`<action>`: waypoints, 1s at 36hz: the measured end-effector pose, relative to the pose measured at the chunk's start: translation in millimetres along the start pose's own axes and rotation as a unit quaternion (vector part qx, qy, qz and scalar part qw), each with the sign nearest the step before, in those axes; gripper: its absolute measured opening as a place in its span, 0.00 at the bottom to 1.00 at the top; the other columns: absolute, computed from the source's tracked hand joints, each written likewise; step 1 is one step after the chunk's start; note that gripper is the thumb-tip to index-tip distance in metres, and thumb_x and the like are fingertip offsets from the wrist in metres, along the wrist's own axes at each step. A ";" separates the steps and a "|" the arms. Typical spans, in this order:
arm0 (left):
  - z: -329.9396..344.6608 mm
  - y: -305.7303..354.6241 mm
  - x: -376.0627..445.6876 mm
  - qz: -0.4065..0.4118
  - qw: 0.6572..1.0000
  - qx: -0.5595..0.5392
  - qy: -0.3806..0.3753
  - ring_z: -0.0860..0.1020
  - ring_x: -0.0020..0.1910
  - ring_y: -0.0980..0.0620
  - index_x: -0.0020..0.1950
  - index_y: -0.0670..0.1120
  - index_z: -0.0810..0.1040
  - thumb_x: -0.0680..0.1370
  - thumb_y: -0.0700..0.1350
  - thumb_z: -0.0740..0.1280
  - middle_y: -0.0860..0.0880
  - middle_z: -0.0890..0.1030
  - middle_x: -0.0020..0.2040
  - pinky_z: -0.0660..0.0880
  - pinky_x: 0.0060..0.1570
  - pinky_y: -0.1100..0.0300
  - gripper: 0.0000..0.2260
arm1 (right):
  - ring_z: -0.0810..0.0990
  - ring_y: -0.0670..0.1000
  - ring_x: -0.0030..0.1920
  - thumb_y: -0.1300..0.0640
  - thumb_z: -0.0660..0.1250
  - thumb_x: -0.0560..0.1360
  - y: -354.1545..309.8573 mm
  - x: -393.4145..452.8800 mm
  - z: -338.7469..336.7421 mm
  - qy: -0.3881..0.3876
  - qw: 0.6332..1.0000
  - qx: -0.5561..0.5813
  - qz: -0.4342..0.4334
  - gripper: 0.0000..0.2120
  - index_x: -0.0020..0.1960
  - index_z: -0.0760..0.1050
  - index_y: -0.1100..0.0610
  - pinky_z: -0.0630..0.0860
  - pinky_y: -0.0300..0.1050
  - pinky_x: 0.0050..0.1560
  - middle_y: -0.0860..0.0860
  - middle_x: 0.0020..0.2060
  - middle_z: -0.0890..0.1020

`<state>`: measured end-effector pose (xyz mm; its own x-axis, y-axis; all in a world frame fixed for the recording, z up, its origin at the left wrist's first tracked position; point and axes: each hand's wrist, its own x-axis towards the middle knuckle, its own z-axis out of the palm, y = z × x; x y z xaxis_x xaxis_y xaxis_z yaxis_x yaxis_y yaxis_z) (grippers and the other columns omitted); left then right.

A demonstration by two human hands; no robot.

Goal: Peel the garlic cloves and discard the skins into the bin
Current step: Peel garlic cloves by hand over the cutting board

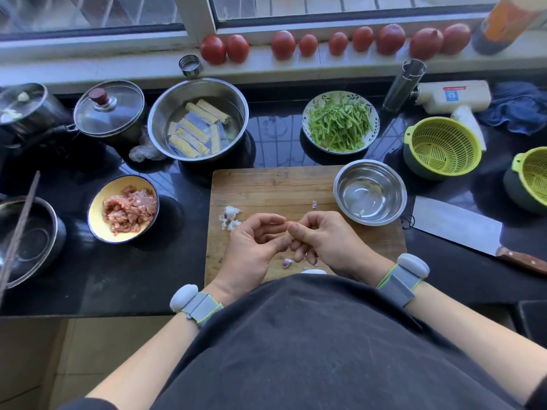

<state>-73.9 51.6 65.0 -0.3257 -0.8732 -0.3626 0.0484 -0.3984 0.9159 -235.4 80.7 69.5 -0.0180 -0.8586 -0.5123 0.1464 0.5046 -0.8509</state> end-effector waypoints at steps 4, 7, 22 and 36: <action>1.1 2.6 0.1 -0.015 1.000 -0.012 0.000 0.85 0.45 0.51 0.53 0.39 0.79 0.72 0.31 0.74 0.45 0.87 0.46 0.80 0.46 0.62 0.11 | 0.82 0.53 0.29 0.64 0.66 0.80 0.2 -1.5 0.1 -0.010 0.999 0.050 0.012 0.08 0.43 0.76 0.66 0.78 0.39 0.27 0.58 0.32 0.82; 2.2 3.6 2.1 -0.034 0.999 -0.031 0.000 0.85 0.48 0.49 0.53 0.39 0.79 0.72 0.32 0.74 0.42 0.87 0.49 0.81 0.50 0.58 0.11 | 0.84 0.54 0.32 0.66 0.65 0.81 0.8 -1.1 -2.9 -0.012 0.998 0.067 0.018 0.06 0.46 0.76 0.67 0.81 0.40 0.31 0.59 0.33 0.83; 0.5 2.0 5.9 -0.149 0.961 -0.232 0.006 0.83 0.42 0.48 0.59 0.41 0.80 0.76 0.32 0.66 0.40 0.84 0.47 0.82 0.46 0.61 0.13 | 0.77 0.52 0.26 0.66 0.64 0.82 4.8 5.1 -1.6 0.036 0.995 -0.078 -0.042 0.07 0.45 0.76 0.62 0.74 0.43 0.25 0.55 0.31 0.80; -1.1 -0.5 6.5 -0.129 0.969 -0.211 -0.001 0.84 0.42 0.49 0.57 0.40 0.80 0.76 0.32 0.66 0.42 0.85 0.47 0.82 0.47 0.60 0.11 | 0.81 0.54 0.31 0.55 0.73 0.77 0.2 0.0 -2.3 0.043 0.988 -0.131 -0.075 0.06 0.47 0.80 0.58 0.80 0.48 0.34 0.54 0.34 0.83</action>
<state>-75.1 45.9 62.0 -0.3810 -0.7282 -0.5697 0.3471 -0.6837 0.6419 -237.6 81.1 69.1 -0.1051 -0.9204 -0.3766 -0.1246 0.3879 -0.9132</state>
